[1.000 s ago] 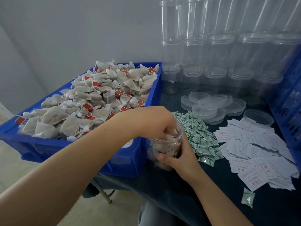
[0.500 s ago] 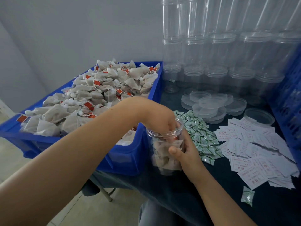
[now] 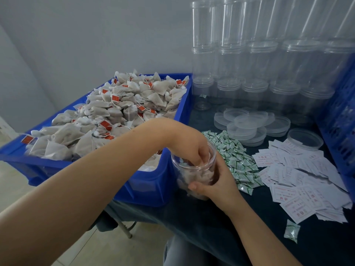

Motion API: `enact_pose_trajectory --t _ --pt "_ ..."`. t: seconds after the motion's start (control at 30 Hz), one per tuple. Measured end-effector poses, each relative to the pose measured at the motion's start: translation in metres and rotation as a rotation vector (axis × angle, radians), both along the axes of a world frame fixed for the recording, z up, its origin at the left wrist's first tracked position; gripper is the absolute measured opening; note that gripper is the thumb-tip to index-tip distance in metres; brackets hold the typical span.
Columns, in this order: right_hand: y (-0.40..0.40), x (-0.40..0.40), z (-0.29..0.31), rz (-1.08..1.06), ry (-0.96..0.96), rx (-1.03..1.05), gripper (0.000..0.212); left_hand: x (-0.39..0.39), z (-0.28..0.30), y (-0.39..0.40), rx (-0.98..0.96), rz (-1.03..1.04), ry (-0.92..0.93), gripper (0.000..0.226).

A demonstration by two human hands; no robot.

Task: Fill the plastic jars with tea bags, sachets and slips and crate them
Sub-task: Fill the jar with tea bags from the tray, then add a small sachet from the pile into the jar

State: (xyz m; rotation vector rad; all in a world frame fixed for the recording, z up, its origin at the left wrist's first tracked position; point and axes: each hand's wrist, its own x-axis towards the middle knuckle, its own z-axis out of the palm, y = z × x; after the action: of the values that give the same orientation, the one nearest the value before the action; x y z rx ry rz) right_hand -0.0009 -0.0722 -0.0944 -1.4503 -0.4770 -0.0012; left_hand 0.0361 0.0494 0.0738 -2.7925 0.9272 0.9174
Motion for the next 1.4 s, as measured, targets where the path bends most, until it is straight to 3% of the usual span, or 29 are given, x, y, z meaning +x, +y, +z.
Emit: enact_pose_trajectory --t 0.2,0.33,0.4,0.6,1.03,1.4 --pt "0.001 0.001 -0.002 -0.02 0.007 -0.076 0.086 0.002 0.008 0.013 -0.34 0.103 0.012 0.017" --pt "-0.001 -0.003 0.001 -0.016 0.034 -0.083 0.093 0.006 0.016 0.025 -0.639 0.226 -0.153 0.017" --pt "-0.005 -0.006 0.003 -0.012 0.041 -0.099 0.091 0.01 0.013 0.03 -0.693 0.28 -0.219 0.019" --pt "-0.041 -0.02 0.015 -0.066 0.041 -0.171 0.096 0.027 -0.015 0.028 -0.433 0.259 -0.301 0.015" --pt "-0.111 -0.047 -0.001 -0.369 0.044 -0.143 0.096 0.063 -0.067 -0.041 -0.105 0.006 -0.294 0.055" --pt "-0.107 -0.048 -0.003 -0.36 0.073 -0.104 0.1 0.074 -0.092 -0.048 -0.081 -0.026 -0.29 0.027"
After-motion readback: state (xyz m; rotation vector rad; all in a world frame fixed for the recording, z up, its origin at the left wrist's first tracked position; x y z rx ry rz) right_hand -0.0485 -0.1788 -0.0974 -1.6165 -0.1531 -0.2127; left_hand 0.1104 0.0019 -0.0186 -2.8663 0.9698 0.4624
